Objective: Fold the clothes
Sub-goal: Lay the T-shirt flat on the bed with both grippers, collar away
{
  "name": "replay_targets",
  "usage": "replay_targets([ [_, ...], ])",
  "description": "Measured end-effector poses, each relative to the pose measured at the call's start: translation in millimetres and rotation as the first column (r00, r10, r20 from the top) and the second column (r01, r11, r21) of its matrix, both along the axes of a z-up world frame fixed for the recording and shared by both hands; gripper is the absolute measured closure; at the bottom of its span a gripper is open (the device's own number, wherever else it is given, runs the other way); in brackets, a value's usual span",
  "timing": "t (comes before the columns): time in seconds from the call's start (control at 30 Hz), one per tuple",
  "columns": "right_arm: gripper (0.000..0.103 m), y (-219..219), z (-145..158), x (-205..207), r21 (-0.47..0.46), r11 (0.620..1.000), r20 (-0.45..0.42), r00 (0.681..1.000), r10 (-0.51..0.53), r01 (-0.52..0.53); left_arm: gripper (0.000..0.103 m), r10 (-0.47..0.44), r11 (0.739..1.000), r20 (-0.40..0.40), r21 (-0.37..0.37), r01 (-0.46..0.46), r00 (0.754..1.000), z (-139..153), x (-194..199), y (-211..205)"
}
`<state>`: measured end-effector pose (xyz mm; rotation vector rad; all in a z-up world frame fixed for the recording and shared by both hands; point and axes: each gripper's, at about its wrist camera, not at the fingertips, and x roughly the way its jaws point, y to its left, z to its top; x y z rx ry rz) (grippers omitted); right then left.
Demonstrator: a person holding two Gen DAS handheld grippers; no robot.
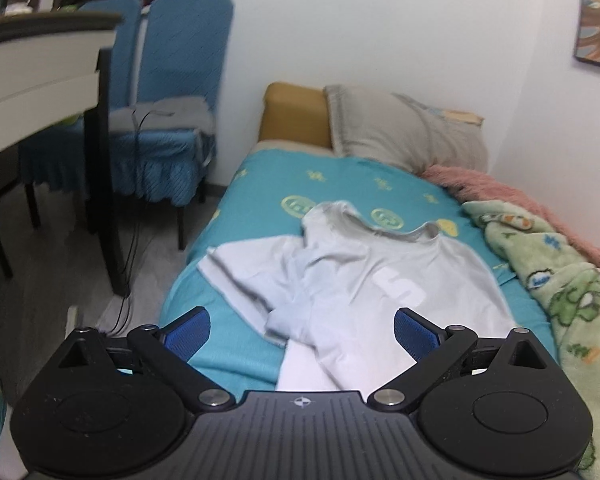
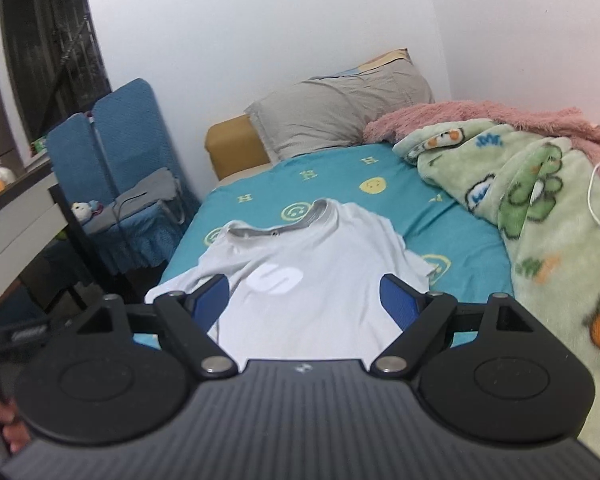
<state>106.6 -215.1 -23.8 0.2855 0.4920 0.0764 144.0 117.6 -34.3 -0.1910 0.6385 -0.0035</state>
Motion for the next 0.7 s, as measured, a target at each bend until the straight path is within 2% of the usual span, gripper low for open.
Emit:
replay_targets([
  [0.2,0.019,-6,-31,-7,0.083,0.997,-0.021,1.0,-0.003,0.004,0.009,0.074,0.997,-0.07,-0.011,-0.075,0.995,-33,37,11],
  [0.4,0.019,-1,-50,13,0.082,0.997,-0.031,0.999,0.01,-0.007,0.01,0.125,0.992,-0.07,0.03,-0.123,0.99,-58,67,18],
  [0.57,0.019,4,-63,32,0.093,0.996,-0.036,0.999,0.013,-0.01,0.015,0.183,0.981,-0.078,0.088,-0.176,0.98,-79,88,23],
  [0.7,0.019,8,-75,44,0.085,0.996,-0.074,0.997,0.021,-0.015,0.015,0.202,0.977,-0.09,0.088,-0.195,0.975,-89,106,28],
])
